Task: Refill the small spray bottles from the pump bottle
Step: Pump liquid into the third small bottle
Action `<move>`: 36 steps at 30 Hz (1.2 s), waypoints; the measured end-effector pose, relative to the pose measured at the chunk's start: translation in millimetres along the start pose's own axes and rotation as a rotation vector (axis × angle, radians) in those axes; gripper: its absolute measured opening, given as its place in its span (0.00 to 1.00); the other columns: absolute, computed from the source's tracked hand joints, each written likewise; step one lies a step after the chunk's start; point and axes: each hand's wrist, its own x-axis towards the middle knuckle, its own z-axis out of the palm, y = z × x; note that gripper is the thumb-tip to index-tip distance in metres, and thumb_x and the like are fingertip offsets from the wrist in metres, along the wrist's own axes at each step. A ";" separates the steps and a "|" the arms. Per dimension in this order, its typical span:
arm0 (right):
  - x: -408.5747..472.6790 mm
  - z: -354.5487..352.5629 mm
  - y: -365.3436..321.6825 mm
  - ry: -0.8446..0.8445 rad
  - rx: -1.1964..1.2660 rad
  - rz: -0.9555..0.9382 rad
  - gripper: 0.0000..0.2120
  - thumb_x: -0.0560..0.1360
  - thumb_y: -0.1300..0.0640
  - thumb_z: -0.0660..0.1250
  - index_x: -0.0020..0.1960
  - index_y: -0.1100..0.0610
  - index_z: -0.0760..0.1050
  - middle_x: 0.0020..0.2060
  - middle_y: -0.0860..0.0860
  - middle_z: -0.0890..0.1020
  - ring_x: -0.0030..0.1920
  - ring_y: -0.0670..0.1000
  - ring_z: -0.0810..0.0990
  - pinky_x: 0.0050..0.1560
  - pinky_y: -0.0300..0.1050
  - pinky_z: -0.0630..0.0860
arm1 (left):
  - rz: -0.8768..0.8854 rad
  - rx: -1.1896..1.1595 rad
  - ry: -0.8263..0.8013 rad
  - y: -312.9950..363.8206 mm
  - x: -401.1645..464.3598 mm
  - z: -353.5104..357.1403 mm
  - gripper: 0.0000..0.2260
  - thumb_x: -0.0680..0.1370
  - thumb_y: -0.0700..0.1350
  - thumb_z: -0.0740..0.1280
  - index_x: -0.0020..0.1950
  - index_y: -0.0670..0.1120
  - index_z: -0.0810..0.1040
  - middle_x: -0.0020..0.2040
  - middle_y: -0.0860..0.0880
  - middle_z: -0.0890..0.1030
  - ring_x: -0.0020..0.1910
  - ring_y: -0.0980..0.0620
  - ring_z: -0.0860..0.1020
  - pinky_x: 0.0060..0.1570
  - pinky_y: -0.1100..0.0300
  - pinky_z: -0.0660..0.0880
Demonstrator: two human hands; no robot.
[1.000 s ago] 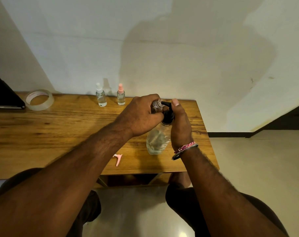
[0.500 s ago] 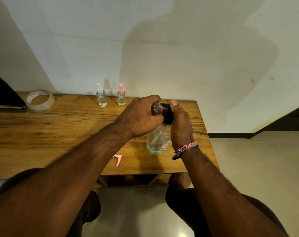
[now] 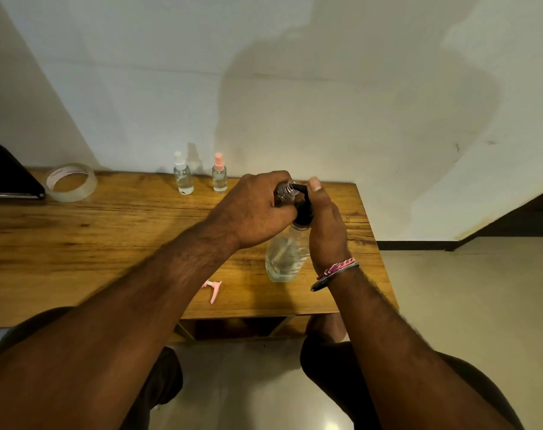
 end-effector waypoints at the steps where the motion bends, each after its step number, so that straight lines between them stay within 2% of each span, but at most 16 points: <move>1: -0.2 -1.5 -2.0 -0.020 -0.002 0.004 0.17 0.84 0.44 0.59 0.47 0.48 0.83 0.39 0.42 0.87 0.44 0.36 0.83 0.42 0.27 0.75 | -0.001 -0.004 -0.001 0.3 -0.2 -0.4 0.10 0.76 0.42 0.72 0.41 0.55 0.75 0.36 0.54 0.80 0.34 0.55 0.76 0.34 0.60 0.70; 2: -1.1 -1.3 -5.1 -0.030 -0.003 0.011 0.18 0.84 0.46 0.58 0.45 0.47 0.84 0.39 0.40 0.87 0.44 0.35 0.83 0.42 0.27 0.75 | 0.001 -0.004 -0.002 0.5 -0.5 -0.4 0.11 0.76 0.42 0.72 0.40 0.55 0.75 0.35 0.54 0.80 0.33 0.55 0.76 0.34 0.60 0.70; 6: -6.0 -0.5 -12.7 -0.035 -0.024 0.048 0.21 0.76 0.37 0.56 0.41 0.42 0.86 0.41 0.40 0.88 0.47 0.37 0.85 0.47 0.34 0.76 | 0.010 0.015 0.004 1.4 -1.8 -1.2 0.12 0.76 0.42 0.72 0.39 0.56 0.73 0.35 0.54 0.79 0.32 0.56 0.75 0.33 0.62 0.68; 9: -8.0 0.1 -9.9 -0.029 -0.013 0.058 0.23 0.79 0.33 0.56 0.41 0.40 0.86 0.41 0.39 0.87 0.47 0.37 0.84 0.49 0.39 0.74 | 0.019 0.026 0.003 1.5 -1.9 -1.3 0.12 0.76 0.42 0.72 0.39 0.57 0.73 0.35 0.54 0.79 0.33 0.55 0.76 0.34 0.61 0.69; 11: -9.1 2.4 -9.2 -0.016 -0.010 0.052 0.21 0.77 0.35 0.55 0.41 0.35 0.85 0.43 0.40 0.88 0.49 0.38 0.85 0.52 0.41 0.75 | 0.025 0.027 0.001 1.5 -2.1 -1.0 0.12 0.76 0.42 0.72 0.40 0.57 0.73 0.36 0.54 0.80 0.34 0.55 0.77 0.35 0.61 0.69; 14: -8.6 4.1 -7.0 0.014 0.026 0.061 0.19 0.75 0.32 0.59 0.44 0.38 0.87 0.47 0.46 0.88 0.53 0.45 0.86 0.58 0.49 0.78 | 0.033 0.032 0.005 1.8 -1.9 -0.2 0.12 0.76 0.42 0.72 0.40 0.57 0.73 0.36 0.54 0.79 0.34 0.54 0.77 0.35 0.60 0.69; 18: -7.3 6.7 -8.1 0.027 0.058 0.063 0.18 0.76 0.38 0.58 0.41 0.37 0.86 0.41 0.43 0.88 0.47 0.40 0.85 0.51 0.43 0.76 | 0.029 0.039 0.001 0.3 -0.6 1.2 0.11 0.75 0.42 0.72 0.42 0.57 0.74 0.38 0.54 0.81 0.37 0.52 0.79 0.36 0.59 0.71; 22: -6.0 5.4 -7.6 0.040 0.080 0.077 0.17 0.74 0.38 0.61 0.38 0.39 0.86 0.38 0.44 0.87 0.43 0.39 0.84 0.46 0.38 0.77 | 0.029 0.034 -0.005 -1.1 -0.4 2.7 0.08 0.75 0.42 0.73 0.45 0.54 0.77 0.39 0.53 0.81 0.38 0.52 0.80 0.36 0.59 0.72; 28: -2.4 3.8 -2.8 0.079 0.101 0.096 0.18 0.72 0.38 0.64 0.39 0.49 0.86 0.37 0.49 0.86 0.42 0.44 0.83 0.45 0.41 0.76 | 0.019 0.037 0.005 -4.2 0.7 4.8 0.06 0.75 0.41 0.74 0.48 0.50 0.80 0.39 0.53 0.82 0.38 0.52 0.80 0.35 0.59 0.72; 33: -2.2 2.4 -4.5 0.052 0.096 0.092 0.17 0.74 0.43 0.63 0.36 0.47 0.86 0.34 0.46 0.85 0.40 0.41 0.82 0.44 0.40 0.76 | 0.020 0.037 0.006 -5.5 -0.2 3.5 0.08 0.74 0.41 0.74 0.45 0.52 0.79 0.38 0.54 0.82 0.37 0.53 0.80 0.35 0.59 0.72; 36: -2.5 2.0 -5.2 0.030 0.065 0.080 0.18 0.76 0.42 0.61 0.39 0.49 0.86 0.37 0.48 0.86 0.42 0.44 0.83 0.44 0.39 0.77 | 0.028 0.039 0.013 -4.0 -1.5 3.6 0.11 0.74 0.41 0.74 0.42 0.56 0.76 0.36 0.55 0.80 0.35 0.54 0.78 0.34 0.60 0.70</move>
